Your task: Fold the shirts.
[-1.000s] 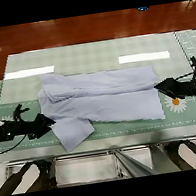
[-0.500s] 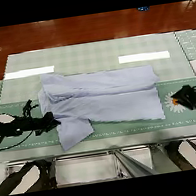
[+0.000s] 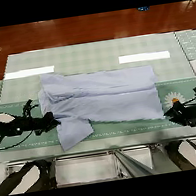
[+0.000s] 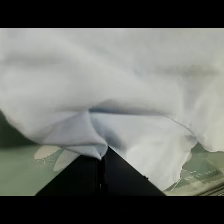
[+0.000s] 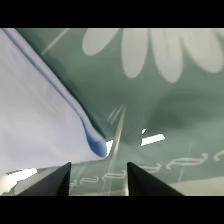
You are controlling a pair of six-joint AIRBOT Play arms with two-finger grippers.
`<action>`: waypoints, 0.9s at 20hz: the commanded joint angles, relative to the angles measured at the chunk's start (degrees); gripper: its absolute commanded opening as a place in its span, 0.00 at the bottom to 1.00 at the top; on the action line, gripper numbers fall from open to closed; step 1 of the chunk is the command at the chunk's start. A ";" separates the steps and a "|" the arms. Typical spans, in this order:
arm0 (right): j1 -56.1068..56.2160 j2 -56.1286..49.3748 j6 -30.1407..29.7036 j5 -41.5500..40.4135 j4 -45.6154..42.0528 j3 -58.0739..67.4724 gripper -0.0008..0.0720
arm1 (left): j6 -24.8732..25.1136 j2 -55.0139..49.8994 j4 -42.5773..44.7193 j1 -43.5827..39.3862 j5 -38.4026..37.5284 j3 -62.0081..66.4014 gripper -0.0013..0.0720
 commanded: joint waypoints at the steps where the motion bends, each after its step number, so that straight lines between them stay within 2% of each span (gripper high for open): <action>1: 4.20 -3.72 -0.15 -4.28 2.99 -0.44 0.58 | 0.37 -0.02 0.48 -0.72 -0.52 0.04 0.05; 3: 6.93 -7.10 -0.44 -8.48 7.48 -0.42 0.58 | 0.33 -0.02 0.46 -1.75 -0.66 0.04 0.05; 6: 10.71 -11.50 -4.26 -13.00 16.55 -0.13 0.57 | 0.35 -0.02 0.44 -2.75 -0.48 0.04 0.05; 7: 11.76 -12.28 -4.94 -13.97 17.77 0.55 0.52 | 0.39 -0.02 0.50 -2.60 -0.48 0.15 0.05; 9: 12.41 -12.52 -6.99 -11.85 17.86 2.73 0.10 | 1.79 -0.02 0.94 -1.09 -0.55 1.51 0.05; 10: 12.39 -12.52 -9.01 -9.18 17.68 4.11 0.04 | 1.90 -0.02 0.94 0.24 -1.01 2.78 0.05; 12: 12.35 -12.52 -10.25 -4.33 16.83 7.30 0.04 | 1.92 0.00 0.74 2.89 -4.11 7.06 0.05; 14: 12.46 -12.55 -10.12 -3.61 17.77 10.40 0.04 | 2.97 -0.15 0.31 3.37 -6.03 12.17 0.05; 18: 12.55 -14.38 -11.15 -5.35 27.30 16.76 0.04 | -0.31 -6.64 -0.37 2.12 -3.61 23.74 0.05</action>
